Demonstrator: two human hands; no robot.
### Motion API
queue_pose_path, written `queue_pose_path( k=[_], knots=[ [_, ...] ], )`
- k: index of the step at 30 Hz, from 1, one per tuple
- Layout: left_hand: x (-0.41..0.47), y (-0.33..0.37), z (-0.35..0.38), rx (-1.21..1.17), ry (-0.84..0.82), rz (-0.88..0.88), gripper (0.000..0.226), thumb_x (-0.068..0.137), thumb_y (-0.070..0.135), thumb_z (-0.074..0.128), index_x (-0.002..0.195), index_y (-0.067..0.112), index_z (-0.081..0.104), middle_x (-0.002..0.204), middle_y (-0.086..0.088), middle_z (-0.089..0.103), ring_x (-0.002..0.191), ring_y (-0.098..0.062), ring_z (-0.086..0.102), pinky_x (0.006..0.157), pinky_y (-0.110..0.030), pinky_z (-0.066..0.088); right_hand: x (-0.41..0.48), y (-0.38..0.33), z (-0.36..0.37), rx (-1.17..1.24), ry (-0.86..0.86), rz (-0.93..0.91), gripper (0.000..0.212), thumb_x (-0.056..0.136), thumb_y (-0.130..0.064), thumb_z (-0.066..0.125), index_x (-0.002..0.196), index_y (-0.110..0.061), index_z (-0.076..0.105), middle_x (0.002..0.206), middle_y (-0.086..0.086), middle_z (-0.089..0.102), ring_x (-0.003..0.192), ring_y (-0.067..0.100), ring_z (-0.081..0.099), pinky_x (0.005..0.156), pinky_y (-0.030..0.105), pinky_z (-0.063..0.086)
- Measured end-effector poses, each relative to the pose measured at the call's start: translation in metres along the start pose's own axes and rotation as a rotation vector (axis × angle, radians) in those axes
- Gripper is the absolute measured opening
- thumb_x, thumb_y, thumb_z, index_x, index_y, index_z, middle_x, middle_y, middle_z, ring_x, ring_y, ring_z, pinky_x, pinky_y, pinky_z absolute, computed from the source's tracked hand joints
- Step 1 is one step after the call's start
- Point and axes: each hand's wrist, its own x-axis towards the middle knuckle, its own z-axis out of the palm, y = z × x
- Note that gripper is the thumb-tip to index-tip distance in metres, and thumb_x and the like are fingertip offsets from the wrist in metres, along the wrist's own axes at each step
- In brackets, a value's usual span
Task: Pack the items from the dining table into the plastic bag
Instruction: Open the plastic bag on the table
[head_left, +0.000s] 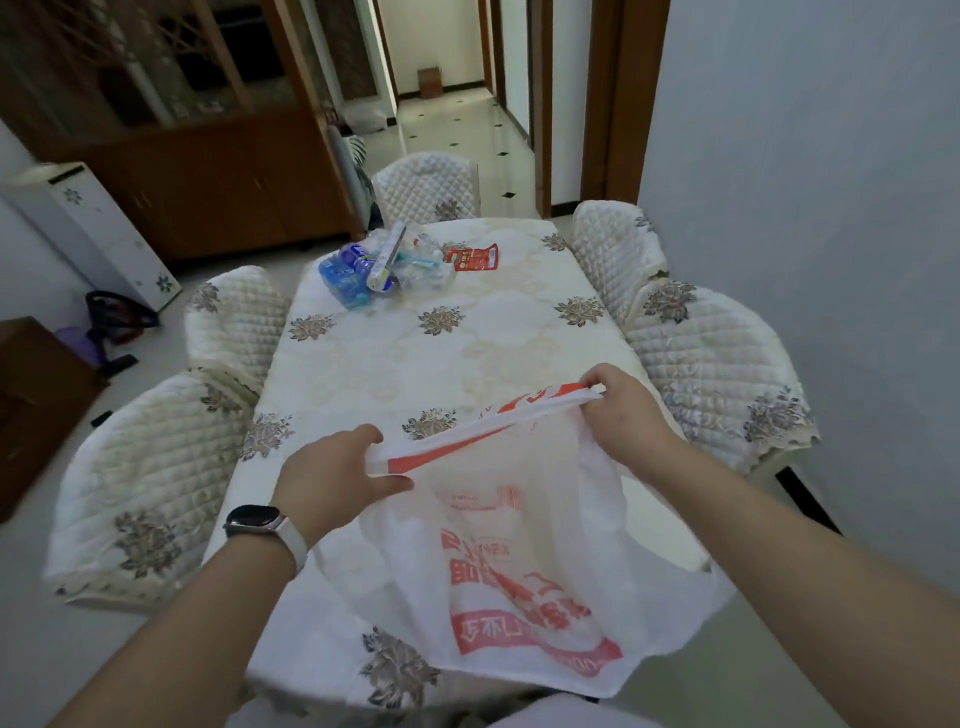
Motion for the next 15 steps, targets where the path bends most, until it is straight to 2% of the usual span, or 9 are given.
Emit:
queue_pose_path(
  k=[3,4,6,9,11,13,15],
  knots=[
    [0.007,-0.022,0.008,0.107,0.058,0.031,0.010,0.089,0.034,0.055,0.090,0.024,0.055,0.082,0.006,0.049,0.078,-0.022,0.059,0.060,-0.029,0.038,0.001,-0.006,0.008,-0.097,0.000,-0.050,0.003,0.086,-0.024,0.058,0.083,-0.024,0.058,0.075,0.001,0.064,0.066,0.021,0.058,0.056,0.030,0.040],
    [0.008,-0.030,0.010,0.119,0.057,0.024,0.006,0.089,0.024,0.052,0.084,0.021,0.054,0.081,0.004,0.046,0.075,-0.023,0.056,0.058,-0.030,0.037,0.001,-0.007,0.010,-0.163,-0.002,-0.068,0.004,0.085,-0.027,0.059,0.083,-0.024,0.059,0.074,0.000,0.063,0.069,0.023,0.059,0.058,0.030,0.041],
    [0.010,-0.047,0.014,0.109,0.050,0.024,0.012,0.088,0.012,0.049,0.078,0.019,0.051,0.086,0.000,0.045,0.072,-0.025,0.051,0.057,-0.032,0.034,0.000,-0.008,0.012,-0.328,0.001,-0.087,0.004,0.085,-0.029,0.058,0.084,-0.025,0.061,0.072,-0.003,0.059,0.074,0.024,0.058,0.062,0.032,0.043],
    [0.010,-0.068,0.017,0.038,0.070,0.038,0.015,0.089,0.009,0.049,0.089,0.021,0.059,0.096,-0.001,0.054,0.081,-0.025,0.055,0.060,-0.033,0.038,0.000,-0.009,0.011,-0.598,0.018,-0.104,0.010,0.086,-0.028,0.054,0.088,-0.024,0.063,0.077,-0.001,0.060,0.076,0.025,0.053,0.062,0.031,0.041],
    [0.008,-0.078,0.018,-0.015,0.076,0.019,0.017,0.088,0.009,0.049,0.094,0.023,0.056,0.096,0.000,0.059,0.083,-0.025,0.056,0.064,-0.034,0.042,0.002,-0.008,0.009,-0.696,0.031,-0.099,0.010,0.086,-0.027,0.054,0.089,-0.022,0.062,0.079,0.001,0.061,0.074,0.025,0.050,0.060,0.030,0.036],
    [0.007,-0.088,0.020,-0.140,0.104,-0.054,0.013,0.089,0.010,0.049,0.092,0.022,0.051,0.088,-0.001,0.060,0.079,-0.028,0.056,0.063,-0.036,0.042,0.005,-0.005,0.007,-0.721,0.058,-0.092,0.011,0.087,-0.027,0.054,0.089,-0.020,0.062,0.084,0.003,0.063,0.074,0.025,0.050,0.061,0.030,0.035],
    [0.007,-0.094,0.024,-0.390,0.110,-0.163,0.008,0.090,0.010,0.053,0.090,0.018,0.053,0.084,-0.003,0.062,0.079,-0.031,0.059,0.063,-0.038,0.045,0.008,0.001,0.008,-0.664,0.077,-0.059,0.013,0.085,-0.027,0.056,0.091,-0.019,0.063,0.094,0.006,0.064,0.077,0.025,0.050,0.061,0.031,0.036]
  ],
)
